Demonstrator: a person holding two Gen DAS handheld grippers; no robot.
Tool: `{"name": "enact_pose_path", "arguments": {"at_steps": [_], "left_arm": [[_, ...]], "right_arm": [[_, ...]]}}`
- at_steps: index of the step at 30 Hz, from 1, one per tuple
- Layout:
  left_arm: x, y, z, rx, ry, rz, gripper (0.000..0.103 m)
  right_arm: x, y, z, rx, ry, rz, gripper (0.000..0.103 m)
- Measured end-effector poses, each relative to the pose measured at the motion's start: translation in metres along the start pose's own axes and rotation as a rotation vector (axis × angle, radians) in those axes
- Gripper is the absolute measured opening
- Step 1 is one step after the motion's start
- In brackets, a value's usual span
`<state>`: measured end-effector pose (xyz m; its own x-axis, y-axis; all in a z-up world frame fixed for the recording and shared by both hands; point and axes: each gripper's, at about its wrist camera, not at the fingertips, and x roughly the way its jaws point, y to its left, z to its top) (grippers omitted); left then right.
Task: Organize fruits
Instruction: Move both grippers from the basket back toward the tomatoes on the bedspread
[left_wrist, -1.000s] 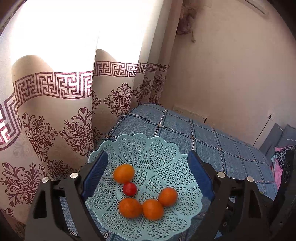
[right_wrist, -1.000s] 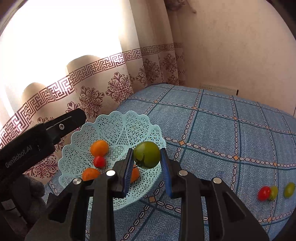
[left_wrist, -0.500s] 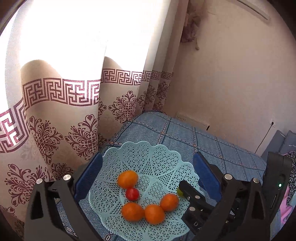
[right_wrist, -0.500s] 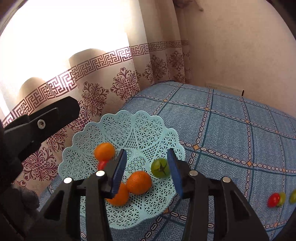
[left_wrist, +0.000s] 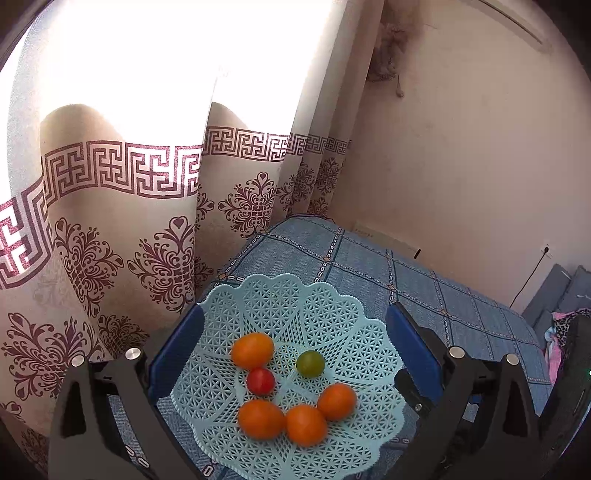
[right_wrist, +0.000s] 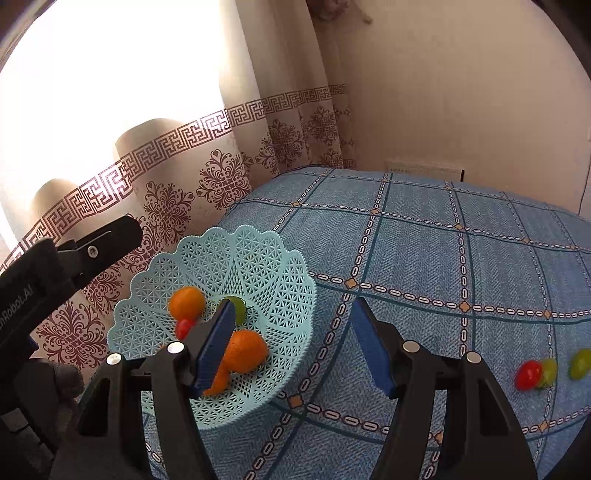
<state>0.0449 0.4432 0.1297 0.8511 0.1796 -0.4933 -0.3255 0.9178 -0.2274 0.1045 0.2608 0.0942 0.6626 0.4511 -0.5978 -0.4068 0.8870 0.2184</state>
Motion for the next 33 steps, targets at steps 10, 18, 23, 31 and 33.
{"name": "enact_pose_path", "arguments": {"at_steps": [10,18,23,31,33], "left_arm": [[0.002,-0.01,-0.004,0.033,0.006,-0.012,0.1],[0.003,-0.017,-0.008,0.053,0.013,-0.019,0.1],[0.002,-0.024,-0.01,0.077,0.015,-0.028,0.1],[0.003,-0.037,-0.015,0.121,0.021,-0.045,0.1],[0.003,-0.041,-0.017,0.133,0.021,-0.05,0.1]], "right_arm": [[-0.02,-0.017,-0.004,-0.006,-0.02,-0.047,0.065],[-0.03,-0.037,-0.007,0.026,-0.028,-0.08,0.065],[-0.034,-0.045,-0.011,0.019,-0.023,-0.1,0.065],[-0.047,-0.072,-0.018,0.048,-0.028,-0.144,0.065],[-0.05,-0.079,-0.019,0.059,-0.03,-0.156,0.065]]}}
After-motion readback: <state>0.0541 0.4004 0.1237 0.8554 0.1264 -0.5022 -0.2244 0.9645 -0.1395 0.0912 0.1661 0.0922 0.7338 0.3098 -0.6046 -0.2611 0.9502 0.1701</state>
